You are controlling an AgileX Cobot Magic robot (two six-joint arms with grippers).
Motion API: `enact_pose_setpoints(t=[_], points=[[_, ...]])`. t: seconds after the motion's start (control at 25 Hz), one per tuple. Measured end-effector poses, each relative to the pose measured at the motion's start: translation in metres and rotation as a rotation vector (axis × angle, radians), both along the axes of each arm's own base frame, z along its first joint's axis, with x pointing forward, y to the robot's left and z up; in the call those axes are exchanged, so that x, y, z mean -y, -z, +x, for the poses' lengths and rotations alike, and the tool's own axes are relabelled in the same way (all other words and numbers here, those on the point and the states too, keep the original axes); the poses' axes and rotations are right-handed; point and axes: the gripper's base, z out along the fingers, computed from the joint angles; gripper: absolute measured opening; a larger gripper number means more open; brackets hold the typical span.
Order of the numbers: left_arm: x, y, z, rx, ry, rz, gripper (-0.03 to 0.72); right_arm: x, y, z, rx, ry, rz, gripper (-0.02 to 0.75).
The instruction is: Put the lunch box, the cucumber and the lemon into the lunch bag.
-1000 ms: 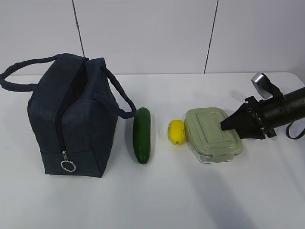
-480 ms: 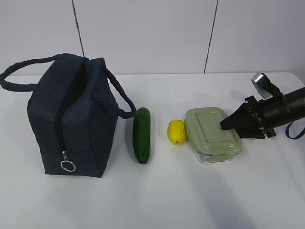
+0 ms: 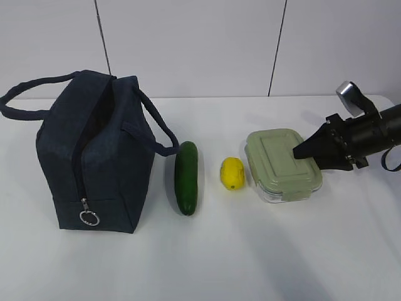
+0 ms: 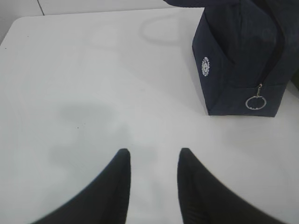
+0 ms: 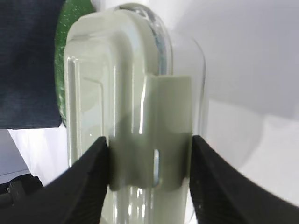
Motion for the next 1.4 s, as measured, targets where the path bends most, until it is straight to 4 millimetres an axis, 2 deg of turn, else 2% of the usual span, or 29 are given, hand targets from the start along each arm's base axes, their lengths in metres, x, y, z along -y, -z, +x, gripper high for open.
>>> enact_pose_setpoints(t=[0.24, 0.44, 0.68, 0.8, 0.96, 1.08, 1.2, 1.4], points=[[0.004, 0.000, 0.000, -0.004, 0.029, -0.043, 0.244, 0.000, -0.004, 0.000, -0.029, 0.028, 0.008, 0.369], [0.008, 0.000, 0.003, -0.030, 0.051, -0.075, 0.244, 0.000, -0.023, -0.001, 0.001, 0.041, 0.002, 0.369], [0.012, -0.002, 0.027, -0.161, 0.052, -0.078, 0.244, -0.001, -0.045, -0.003, 0.037, 0.055, -0.005, 0.369], [0.014, -0.016, 0.041, -0.153, 0.055, -0.089, 0.244, -0.001, -0.058, -0.005, 0.059, 0.062, -0.009, 0.368], [0.019, -0.034, 0.066, -0.198, 0.066, -0.124, 0.255, -0.003, -0.075, -0.008, 0.086, 0.070, -0.004, 0.368], [0.025, -0.047, 0.091, -0.226, 0.076, -0.167, 0.315, -0.004, -0.085, -0.009, 0.102, 0.081, 0.008, 0.368], [0.031, -0.058, 0.120, -0.270, 0.079, -0.198, 0.391, -0.005, -0.094, -0.011, 0.112, 0.095, 0.024, 0.368], [0.040, -0.073, 0.174, -0.353, 0.101, -0.227, 0.417, -0.006, -0.105, -0.012, 0.130, 0.120, 0.056, 0.368]])
